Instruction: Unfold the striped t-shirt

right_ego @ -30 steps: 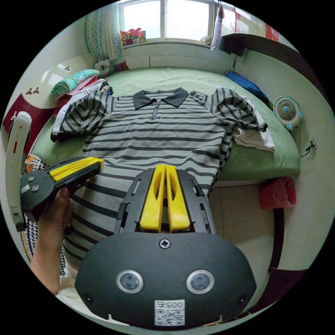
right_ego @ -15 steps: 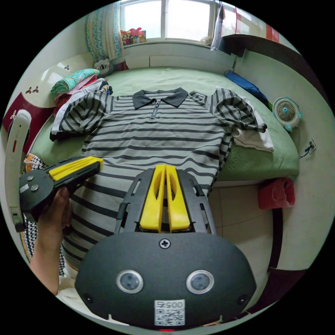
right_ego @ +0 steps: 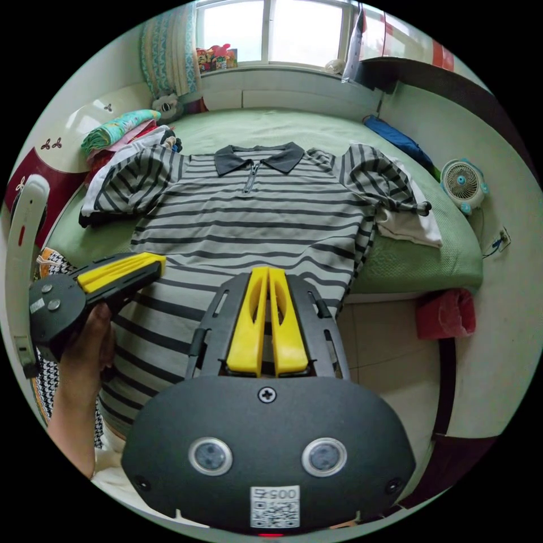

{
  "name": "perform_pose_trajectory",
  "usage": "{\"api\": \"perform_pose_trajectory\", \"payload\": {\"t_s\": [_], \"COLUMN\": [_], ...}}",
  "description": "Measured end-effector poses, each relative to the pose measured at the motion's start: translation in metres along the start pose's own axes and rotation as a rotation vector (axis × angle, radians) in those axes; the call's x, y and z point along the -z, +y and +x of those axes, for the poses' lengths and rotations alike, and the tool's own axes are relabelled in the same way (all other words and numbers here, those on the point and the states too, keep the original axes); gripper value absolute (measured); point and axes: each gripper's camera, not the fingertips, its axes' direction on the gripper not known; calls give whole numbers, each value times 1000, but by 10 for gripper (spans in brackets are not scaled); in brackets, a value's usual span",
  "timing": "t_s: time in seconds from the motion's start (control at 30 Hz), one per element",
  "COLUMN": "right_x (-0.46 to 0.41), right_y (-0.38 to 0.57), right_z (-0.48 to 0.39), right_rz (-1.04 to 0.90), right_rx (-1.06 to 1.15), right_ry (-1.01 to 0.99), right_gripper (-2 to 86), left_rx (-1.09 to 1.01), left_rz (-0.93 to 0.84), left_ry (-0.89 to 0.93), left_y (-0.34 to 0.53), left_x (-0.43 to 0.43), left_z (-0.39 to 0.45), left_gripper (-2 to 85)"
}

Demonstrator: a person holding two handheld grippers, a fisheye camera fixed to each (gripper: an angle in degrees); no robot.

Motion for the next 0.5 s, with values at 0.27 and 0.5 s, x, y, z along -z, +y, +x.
{"api": "perform_pose_trajectory", "payload": {"t_s": [0.27,0.5], "right_x": [-1,-2], "right_y": [-1,-2], "right_z": [-3,-1], "right_rz": [-4,0], "right_rx": [7,-8], "right_ry": [10,-20], "right_gripper": [-13,-12], "left_rx": [-9,-3], "left_rz": [-3,1], "left_ry": [-26,-10], "left_y": [0,1], "left_x": [1,2], "left_z": [5,3], "left_gripper": [-6,-7]}}
